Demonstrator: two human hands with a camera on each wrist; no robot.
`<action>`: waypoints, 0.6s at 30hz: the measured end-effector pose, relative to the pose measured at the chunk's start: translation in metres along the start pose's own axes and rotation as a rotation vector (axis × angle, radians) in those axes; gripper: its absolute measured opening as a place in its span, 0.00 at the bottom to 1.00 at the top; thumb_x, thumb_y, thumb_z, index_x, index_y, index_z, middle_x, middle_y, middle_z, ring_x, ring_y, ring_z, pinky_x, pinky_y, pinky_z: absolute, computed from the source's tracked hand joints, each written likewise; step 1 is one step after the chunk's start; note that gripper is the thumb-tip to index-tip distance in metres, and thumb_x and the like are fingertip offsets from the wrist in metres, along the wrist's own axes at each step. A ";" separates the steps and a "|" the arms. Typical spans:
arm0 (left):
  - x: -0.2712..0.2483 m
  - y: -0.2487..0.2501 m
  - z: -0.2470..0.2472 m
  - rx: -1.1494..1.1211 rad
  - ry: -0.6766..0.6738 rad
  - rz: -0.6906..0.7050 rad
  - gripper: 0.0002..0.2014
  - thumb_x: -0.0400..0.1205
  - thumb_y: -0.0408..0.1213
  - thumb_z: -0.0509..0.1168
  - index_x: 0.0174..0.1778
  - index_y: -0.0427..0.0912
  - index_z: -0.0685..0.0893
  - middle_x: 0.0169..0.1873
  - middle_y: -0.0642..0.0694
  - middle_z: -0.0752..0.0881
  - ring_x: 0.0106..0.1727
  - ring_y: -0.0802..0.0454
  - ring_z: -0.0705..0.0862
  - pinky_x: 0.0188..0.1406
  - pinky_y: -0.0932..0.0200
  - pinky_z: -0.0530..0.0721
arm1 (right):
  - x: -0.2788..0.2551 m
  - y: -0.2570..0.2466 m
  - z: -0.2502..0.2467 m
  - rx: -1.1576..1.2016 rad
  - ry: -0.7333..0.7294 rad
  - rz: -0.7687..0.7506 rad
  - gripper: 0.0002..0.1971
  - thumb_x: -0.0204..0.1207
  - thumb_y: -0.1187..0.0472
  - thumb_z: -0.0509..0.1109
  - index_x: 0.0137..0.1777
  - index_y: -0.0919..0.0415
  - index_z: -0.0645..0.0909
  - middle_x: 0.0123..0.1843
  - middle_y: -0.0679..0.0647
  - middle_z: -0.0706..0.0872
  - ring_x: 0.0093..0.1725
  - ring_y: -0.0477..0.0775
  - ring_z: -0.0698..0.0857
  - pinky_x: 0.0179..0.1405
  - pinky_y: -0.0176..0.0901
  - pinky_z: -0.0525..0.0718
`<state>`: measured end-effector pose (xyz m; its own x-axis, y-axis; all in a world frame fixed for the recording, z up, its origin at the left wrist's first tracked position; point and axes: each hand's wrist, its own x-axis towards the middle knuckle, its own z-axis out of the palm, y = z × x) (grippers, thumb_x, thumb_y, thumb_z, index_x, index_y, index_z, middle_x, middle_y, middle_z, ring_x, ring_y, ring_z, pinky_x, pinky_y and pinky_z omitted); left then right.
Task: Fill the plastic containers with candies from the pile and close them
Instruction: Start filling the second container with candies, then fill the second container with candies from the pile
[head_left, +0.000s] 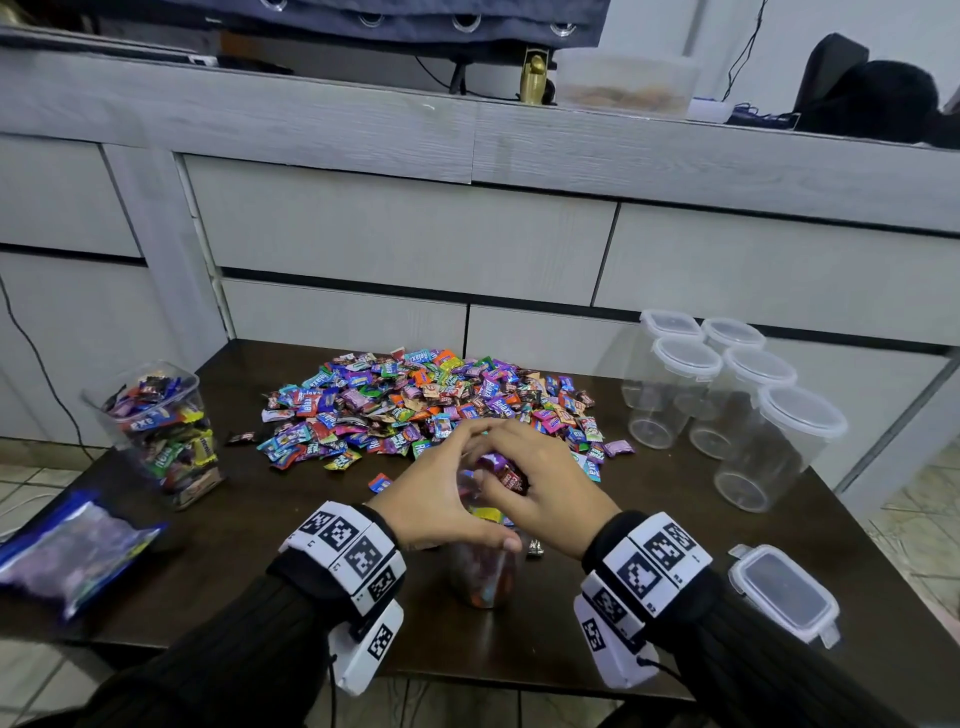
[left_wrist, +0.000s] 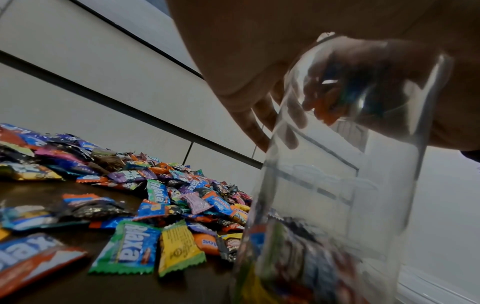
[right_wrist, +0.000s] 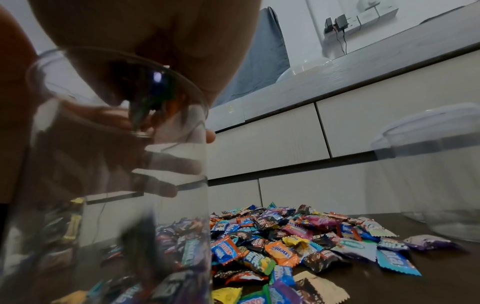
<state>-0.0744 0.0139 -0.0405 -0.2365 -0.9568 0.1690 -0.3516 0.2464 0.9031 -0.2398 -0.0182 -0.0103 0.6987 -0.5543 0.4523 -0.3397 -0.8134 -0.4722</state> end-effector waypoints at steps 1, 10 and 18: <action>0.000 0.000 0.000 0.004 0.007 0.004 0.48 0.54 0.52 0.85 0.67 0.72 0.65 0.64 0.74 0.78 0.69 0.74 0.75 0.60 0.78 0.75 | 0.000 0.000 0.000 0.011 0.011 0.007 0.11 0.75 0.64 0.69 0.57 0.61 0.81 0.55 0.53 0.84 0.54 0.49 0.82 0.55 0.40 0.78; 0.000 -0.003 -0.002 -0.002 -0.002 0.023 0.48 0.55 0.50 0.86 0.70 0.65 0.68 0.64 0.60 0.83 0.69 0.62 0.81 0.68 0.59 0.79 | 0.000 -0.001 0.001 0.027 0.065 -0.006 0.07 0.69 0.63 0.77 0.44 0.63 0.83 0.44 0.49 0.83 0.44 0.48 0.82 0.46 0.42 0.81; 0.001 -0.018 0.000 -0.151 -0.029 -0.041 0.55 0.47 0.57 0.88 0.70 0.47 0.72 0.68 0.50 0.83 0.71 0.53 0.81 0.74 0.47 0.77 | 0.001 0.007 0.001 0.432 0.219 0.204 0.05 0.79 0.63 0.68 0.42 0.57 0.83 0.39 0.50 0.86 0.42 0.50 0.86 0.46 0.44 0.85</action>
<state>-0.0679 0.0086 -0.0569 -0.2516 -0.9602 0.1210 -0.2215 0.1788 0.9586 -0.2404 -0.0242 -0.0139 0.4818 -0.7553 0.4444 -0.1317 -0.5638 -0.8154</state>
